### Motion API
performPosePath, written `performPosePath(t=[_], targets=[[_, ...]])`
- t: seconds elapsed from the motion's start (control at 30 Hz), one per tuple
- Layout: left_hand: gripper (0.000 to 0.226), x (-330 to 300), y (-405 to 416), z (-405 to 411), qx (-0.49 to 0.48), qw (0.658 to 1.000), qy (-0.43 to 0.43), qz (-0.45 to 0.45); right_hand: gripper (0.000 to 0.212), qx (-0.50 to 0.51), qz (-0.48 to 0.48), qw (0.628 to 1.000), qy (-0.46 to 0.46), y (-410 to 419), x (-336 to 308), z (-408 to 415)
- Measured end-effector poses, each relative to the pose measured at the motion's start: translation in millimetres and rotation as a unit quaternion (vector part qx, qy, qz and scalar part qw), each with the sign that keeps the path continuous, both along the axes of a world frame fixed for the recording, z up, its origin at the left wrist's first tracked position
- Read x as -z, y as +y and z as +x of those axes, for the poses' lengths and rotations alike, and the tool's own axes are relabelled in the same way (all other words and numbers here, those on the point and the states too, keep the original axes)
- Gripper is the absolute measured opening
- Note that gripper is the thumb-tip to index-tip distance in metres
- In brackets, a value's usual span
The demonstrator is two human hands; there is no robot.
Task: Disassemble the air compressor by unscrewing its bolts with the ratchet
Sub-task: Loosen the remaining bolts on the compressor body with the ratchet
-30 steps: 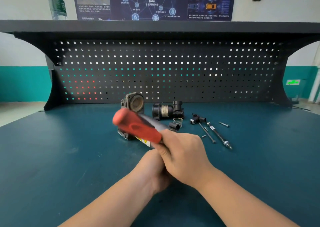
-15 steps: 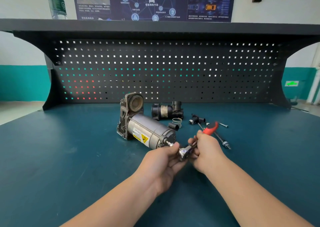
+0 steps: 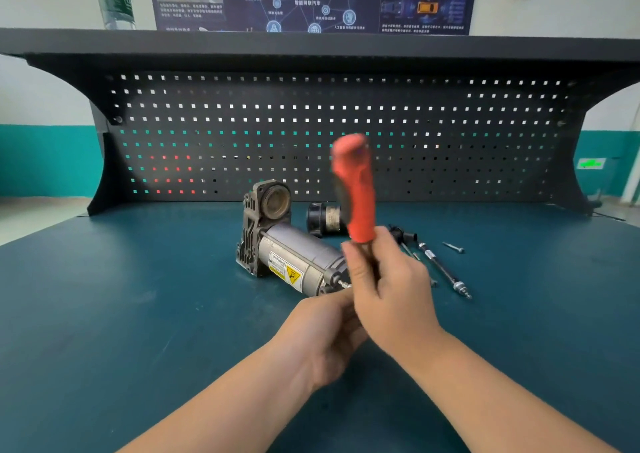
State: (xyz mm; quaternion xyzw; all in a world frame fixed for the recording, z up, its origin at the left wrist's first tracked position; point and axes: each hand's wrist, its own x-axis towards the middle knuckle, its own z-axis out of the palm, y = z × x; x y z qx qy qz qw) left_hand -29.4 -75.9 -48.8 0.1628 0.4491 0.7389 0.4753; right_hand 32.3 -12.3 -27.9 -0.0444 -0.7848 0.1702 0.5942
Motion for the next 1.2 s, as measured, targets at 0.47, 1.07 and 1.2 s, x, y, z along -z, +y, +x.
performPosePath(t=[0.47,1.07,1.2], targets=[[0.025,-6,-5,1,0.035,0.998,0.015,0.059,0.027,0.007,0.12,0.992,-0.043,-1,-6,1],[0.012,-13,16,1,-0.04,0.997,0.008,-0.064,0.028,-0.128,-0.67,0.731,0.02,60,8,-21],[0.02,-9,5,2,-0.024,0.999,-0.011,-0.027,0.03,-0.106,-0.557,0.823,0.033,50,5,-16]])
